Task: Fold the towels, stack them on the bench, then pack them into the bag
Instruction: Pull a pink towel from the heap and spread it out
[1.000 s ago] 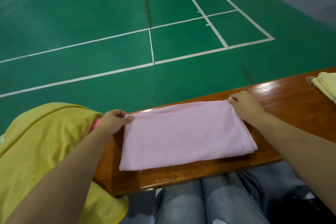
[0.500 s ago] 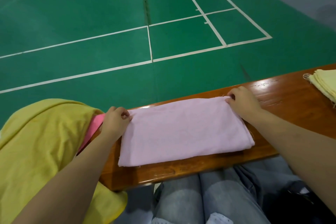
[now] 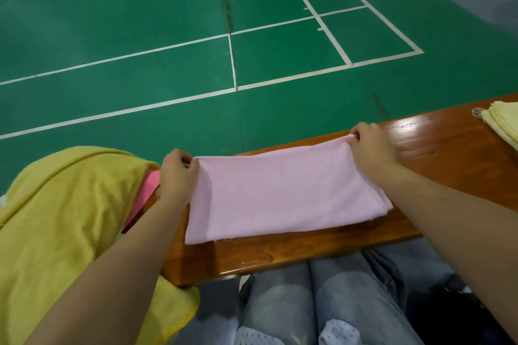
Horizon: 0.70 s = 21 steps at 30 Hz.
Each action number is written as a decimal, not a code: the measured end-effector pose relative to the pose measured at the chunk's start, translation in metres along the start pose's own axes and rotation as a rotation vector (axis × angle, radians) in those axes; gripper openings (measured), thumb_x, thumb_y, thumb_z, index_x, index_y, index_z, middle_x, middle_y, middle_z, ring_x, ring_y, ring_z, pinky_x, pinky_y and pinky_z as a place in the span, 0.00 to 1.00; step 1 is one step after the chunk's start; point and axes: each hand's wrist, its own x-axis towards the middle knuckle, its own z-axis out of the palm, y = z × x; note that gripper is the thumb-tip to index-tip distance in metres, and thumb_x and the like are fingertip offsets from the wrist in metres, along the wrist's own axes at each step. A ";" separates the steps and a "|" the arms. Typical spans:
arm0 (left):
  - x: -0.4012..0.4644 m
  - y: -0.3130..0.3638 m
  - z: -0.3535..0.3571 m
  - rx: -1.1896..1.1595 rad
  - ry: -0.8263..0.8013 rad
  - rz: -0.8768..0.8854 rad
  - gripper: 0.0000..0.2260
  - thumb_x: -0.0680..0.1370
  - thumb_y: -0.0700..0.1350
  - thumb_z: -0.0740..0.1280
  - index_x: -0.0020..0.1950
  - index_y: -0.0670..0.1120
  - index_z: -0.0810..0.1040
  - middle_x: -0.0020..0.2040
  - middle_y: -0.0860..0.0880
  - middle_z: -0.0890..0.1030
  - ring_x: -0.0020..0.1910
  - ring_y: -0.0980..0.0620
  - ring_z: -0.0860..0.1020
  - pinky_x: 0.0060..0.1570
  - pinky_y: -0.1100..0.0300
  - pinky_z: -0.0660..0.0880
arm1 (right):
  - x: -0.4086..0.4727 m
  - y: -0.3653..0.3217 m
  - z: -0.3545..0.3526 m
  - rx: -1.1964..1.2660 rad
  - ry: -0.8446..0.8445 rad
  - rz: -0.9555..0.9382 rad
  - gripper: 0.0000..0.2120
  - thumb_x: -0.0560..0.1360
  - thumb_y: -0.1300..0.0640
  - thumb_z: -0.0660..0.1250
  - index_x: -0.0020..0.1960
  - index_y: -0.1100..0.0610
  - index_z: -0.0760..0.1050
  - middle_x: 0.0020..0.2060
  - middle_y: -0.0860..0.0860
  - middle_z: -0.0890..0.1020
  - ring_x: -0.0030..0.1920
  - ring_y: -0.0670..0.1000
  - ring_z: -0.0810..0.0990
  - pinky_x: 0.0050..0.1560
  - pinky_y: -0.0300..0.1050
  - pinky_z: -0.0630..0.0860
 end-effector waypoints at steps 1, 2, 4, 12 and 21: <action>0.002 -0.001 0.003 0.001 -0.029 -0.071 0.04 0.78 0.43 0.64 0.50 0.43 0.75 0.48 0.44 0.78 0.47 0.44 0.77 0.48 0.51 0.75 | -0.001 0.001 0.003 -0.003 -0.021 0.008 0.10 0.79 0.54 0.61 0.56 0.58 0.75 0.54 0.58 0.76 0.55 0.61 0.74 0.56 0.58 0.72; 0.003 -0.001 0.004 0.007 -0.065 -0.159 0.03 0.78 0.42 0.65 0.50 0.43 0.74 0.47 0.44 0.78 0.48 0.42 0.77 0.49 0.51 0.76 | -0.002 0.002 0.005 -0.009 -0.040 0.014 0.12 0.79 0.53 0.60 0.57 0.58 0.74 0.55 0.59 0.76 0.55 0.61 0.74 0.56 0.58 0.72; 0.004 -0.002 0.005 -0.013 -0.117 -0.310 0.04 0.76 0.42 0.65 0.51 0.45 0.74 0.49 0.44 0.79 0.50 0.41 0.78 0.52 0.48 0.77 | -0.003 0.002 0.004 0.009 -0.078 0.033 0.16 0.80 0.51 0.59 0.62 0.60 0.72 0.58 0.60 0.74 0.57 0.62 0.74 0.59 0.58 0.71; -0.094 0.039 0.004 -0.181 -0.070 -0.105 0.14 0.79 0.41 0.62 0.65 0.43 0.72 0.64 0.43 0.73 0.60 0.44 0.74 0.61 0.53 0.71 | -0.071 0.027 -0.025 0.091 -0.149 0.169 0.25 0.80 0.46 0.58 0.72 0.58 0.63 0.67 0.58 0.71 0.63 0.60 0.73 0.59 0.54 0.73; -0.203 0.068 0.047 0.269 -0.316 0.475 0.13 0.80 0.48 0.59 0.63 0.49 0.74 0.66 0.47 0.71 0.64 0.46 0.68 0.64 0.53 0.63 | -0.125 0.009 -0.046 0.167 -0.357 0.303 0.25 0.76 0.46 0.66 0.65 0.60 0.68 0.58 0.57 0.76 0.47 0.53 0.73 0.44 0.45 0.70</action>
